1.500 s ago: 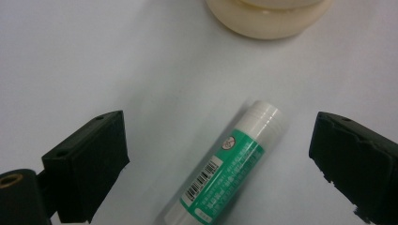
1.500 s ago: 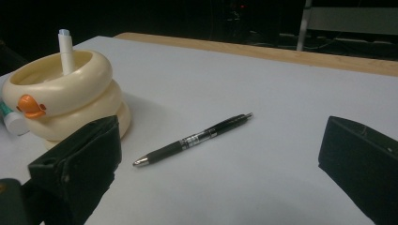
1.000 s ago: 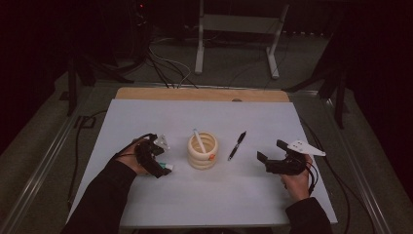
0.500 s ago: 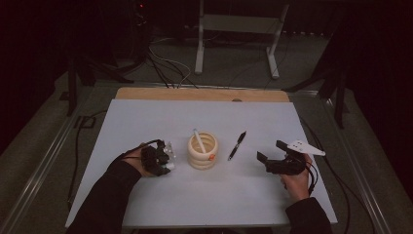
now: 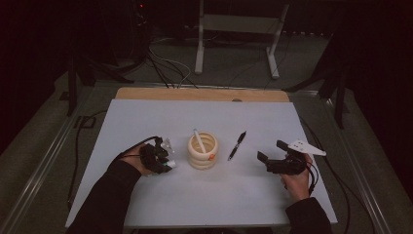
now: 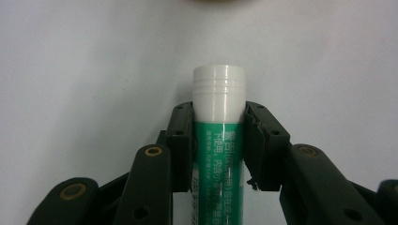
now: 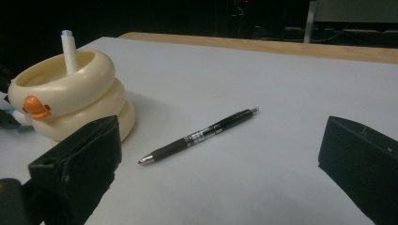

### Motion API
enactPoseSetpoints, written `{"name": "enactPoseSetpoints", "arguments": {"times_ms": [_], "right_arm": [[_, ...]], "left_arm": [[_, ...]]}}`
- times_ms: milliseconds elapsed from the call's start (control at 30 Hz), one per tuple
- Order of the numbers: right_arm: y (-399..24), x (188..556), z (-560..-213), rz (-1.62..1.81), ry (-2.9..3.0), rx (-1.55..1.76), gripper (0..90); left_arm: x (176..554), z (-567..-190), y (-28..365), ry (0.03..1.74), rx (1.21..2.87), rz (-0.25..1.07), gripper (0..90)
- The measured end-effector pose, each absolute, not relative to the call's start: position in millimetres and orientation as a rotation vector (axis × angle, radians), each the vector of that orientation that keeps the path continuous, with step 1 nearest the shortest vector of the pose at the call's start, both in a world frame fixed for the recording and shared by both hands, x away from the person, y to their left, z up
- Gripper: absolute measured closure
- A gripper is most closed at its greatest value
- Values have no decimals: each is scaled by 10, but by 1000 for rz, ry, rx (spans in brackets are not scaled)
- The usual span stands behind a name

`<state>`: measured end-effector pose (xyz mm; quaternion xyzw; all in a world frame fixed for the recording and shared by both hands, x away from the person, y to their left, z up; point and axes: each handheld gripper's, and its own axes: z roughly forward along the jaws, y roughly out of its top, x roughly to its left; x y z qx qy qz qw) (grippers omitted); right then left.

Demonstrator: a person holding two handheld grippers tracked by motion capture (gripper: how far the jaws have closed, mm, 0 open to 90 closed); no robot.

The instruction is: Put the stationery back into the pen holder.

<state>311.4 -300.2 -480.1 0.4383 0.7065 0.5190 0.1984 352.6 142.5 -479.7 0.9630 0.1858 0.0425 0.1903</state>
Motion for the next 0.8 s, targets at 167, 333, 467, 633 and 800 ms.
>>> {"name": "enactPoseSetpoints", "arguments": {"times_ms": [167,333,467,633,800], "right_arm": [[-3010,3115,-4801,1456,1972,1228,0],[-3014,3112,-4800,1458,1970,1229,0],[-3016,3113,-4801,1458,1971,1232,0],[-3011,3114,-4802,1458,1972,1228,0],[-3013,3114,-4803,1459,1972,1229,0]], "left_arm": [[3518,-4754,1440,543,2682,152,663],[3516,-4714,1460,562,2653,169,664],[3520,-4682,1479,582,2628,182,663],[3525,-4652,1498,611,2599,193,663],[3534,-4618,1523,639,2569,200,663]]}}
